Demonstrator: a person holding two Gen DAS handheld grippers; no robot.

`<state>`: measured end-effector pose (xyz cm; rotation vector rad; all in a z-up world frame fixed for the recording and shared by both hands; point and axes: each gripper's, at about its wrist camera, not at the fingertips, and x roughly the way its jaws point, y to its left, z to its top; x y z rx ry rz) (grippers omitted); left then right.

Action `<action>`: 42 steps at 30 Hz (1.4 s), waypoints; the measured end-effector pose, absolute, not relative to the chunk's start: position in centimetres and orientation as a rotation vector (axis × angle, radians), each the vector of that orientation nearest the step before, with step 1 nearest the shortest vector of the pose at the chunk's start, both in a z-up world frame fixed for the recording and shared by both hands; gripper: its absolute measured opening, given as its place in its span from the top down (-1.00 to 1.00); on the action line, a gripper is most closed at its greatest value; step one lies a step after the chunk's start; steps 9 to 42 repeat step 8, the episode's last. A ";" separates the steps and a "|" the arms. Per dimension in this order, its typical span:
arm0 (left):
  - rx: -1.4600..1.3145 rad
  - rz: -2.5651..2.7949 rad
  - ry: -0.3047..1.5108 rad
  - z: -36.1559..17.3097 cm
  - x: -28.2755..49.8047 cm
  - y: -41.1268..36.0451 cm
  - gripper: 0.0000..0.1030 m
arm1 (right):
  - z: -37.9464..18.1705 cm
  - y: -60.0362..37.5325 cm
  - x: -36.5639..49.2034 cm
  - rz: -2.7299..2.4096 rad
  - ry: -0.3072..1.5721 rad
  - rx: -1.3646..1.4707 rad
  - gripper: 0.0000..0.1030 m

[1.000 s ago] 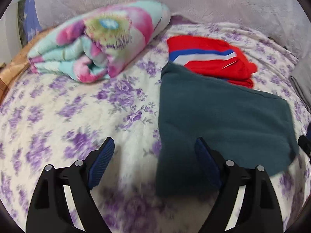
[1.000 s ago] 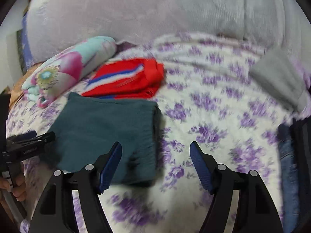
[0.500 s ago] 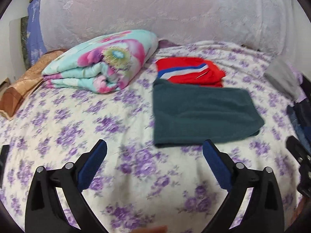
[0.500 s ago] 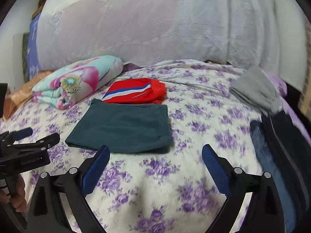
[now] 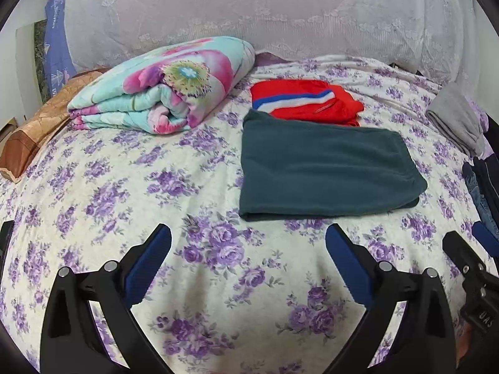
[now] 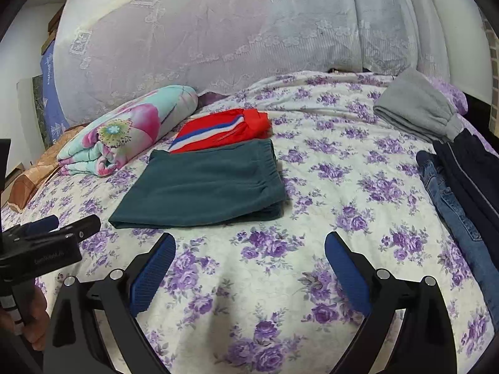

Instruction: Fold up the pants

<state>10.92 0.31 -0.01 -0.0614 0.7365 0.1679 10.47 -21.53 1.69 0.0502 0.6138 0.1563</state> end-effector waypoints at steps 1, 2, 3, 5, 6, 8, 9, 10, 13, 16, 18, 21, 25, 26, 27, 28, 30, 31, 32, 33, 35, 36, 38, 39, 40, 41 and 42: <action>-0.061 0.169 0.745 -0.2 11.0 0.2 -0.88 | 1.5 -21.7 10.7 0.154 0.624 0.059 -0.88; -0.062 0.172 0.751 -0.3 11.1 0.2 -0.88 | 1.4 -21.8 10.8 0.152 0.631 0.062 -0.88; -0.064 0.173 0.757 -0.4 11.2 0.1 -0.88 | 1.3 -21.8 10.8 0.148 0.638 0.064 -0.89; -0.065 0.179 0.764 -0.6 11.2 0.0 -0.88 | 1.2 -21.8 11.0 0.145 0.650 0.065 -0.90; -0.062 0.179 0.764 -0.6 11.1 0.0 -0.88 | 1.1 -21.8 10.9 0.145 0.652 0.063 -0.90; -0.049 0.180 0.758 -0.6 11.1 -0.3 -0.88 | 1.2 -21.7 10.8 0.144 0.652 0.055 -0.90; -0.049 0.180 0.758 -0.6 11.1 -0.3 -0.88 | 1.2 -21.7 10.8 0.144 0.652 0.055 -0.90; -0.049 0.180 0.758 -0.6 11.1 -0.3 -0.88 | 1.2 -21.7 10.8 0.144 0.652 0.055 -0.90; -0.049 0.180 0.758 -0.6 11.1 -0.3 -0.88 | 1.2 -21.7 10.8 0.144 0.652 0.055 -0.90; -0.049 0.180 0.758 -0.6 11.1 -0.3 -0.88 | 1.2 -21.7 10.8 0.144 0.652 0.055 -0.90; -0.049 0.180 0.758 -0.6 11.1 -0.3 -0.88 | 1.2 -21.7 10.8 0.144 0.652 0.055 -0.90; -0.049 0.180 0.758 -0.6 11.1 -0.3 -0.88 | 1.2 -21.7 10.8 0.144 0.652 0.055 -0.90; -0.049 0.180 0.758 -0.6 11.1 -0.3 -0.88 | 1.2 -21.7 10.8 0.144 0.652 0.055 -0.90; -0.049 0.180 0.758 -0.6 11.1 -0.3 -0.88 | 1.2 -21.7 10.8 0.144 0.652 0.055 -0.90; -0.049 0.180 0.758 -0.6 11.1 -0.3 -0.88 | 1.2 -21.7 10.8 0.144 0.652 0.055 -0.90; -0.049 0.180 0.758 -0.6 11.1 -0.3 -0.88 | 1.2 -21.7 10.8 0.144 0.652 0.055 -0.90; -0.049 0.180 0.758 -0.6 11.1 -0.3 -0.88 | 1.2 -21.7 10.8 0.144 0.652 0.055 -0.90; -0.049 0.180 0.758 -0.6 11.1 -0.3 -0.88 | 1.2 -21.7 10.8 0.144 0.652 0.055 -0.90; -0.049 0.180 0.758 -0.6 11.1 -0.3 -0.88 | 1.2 -21.7 10.8 0.144 0.652 0.055 -0.90; -0.049 0.180 0.758 -0.6 11.1 -0.3 -0.88 | 1.2 -21.7 10.8 0.144 0.652 0.055 -0.90; -0.049 0.180 0.758 -0.6 11.1 -0.3 -0.88 | 1.2 -21.7 10.8 0.144 0.652 0.055 -0.90; -0.049 0.180 0.758 -0.6 11.1 -0.3 -0.88 | 1.2 -21.7 10.8 0.144 0.652 0.055 -0.90; -0.049 0.180 0.758 -0.6 11.1 -0.3 -0.88 | 1.2 -21.7 10.8 0.144 0.652 0.055 -0.90; -0.049 0.180 0.758 -0.6 11.1 -0.3 -0.88 | 1.2 -21.7 10.8 0.144 0.652 0.055 -0.90; -0.049 0.180 0.758 -0.6 11.1 -0.3 -0.88 | 1.2 -21.7 10.8 0.144 0.652 0.055 -0.90; -0.049 0.180 0.758 -0.6 11.1 -0.3 -0.88 | 1.2 -21.7 10.8 0.144 0.652 0.055 -0.90; -0.049 0.180 0.758 -0.6 11.1 -0.3 -0.88 | 1.2 -21.7 10.8 0.144 0.652 0.055 -0.90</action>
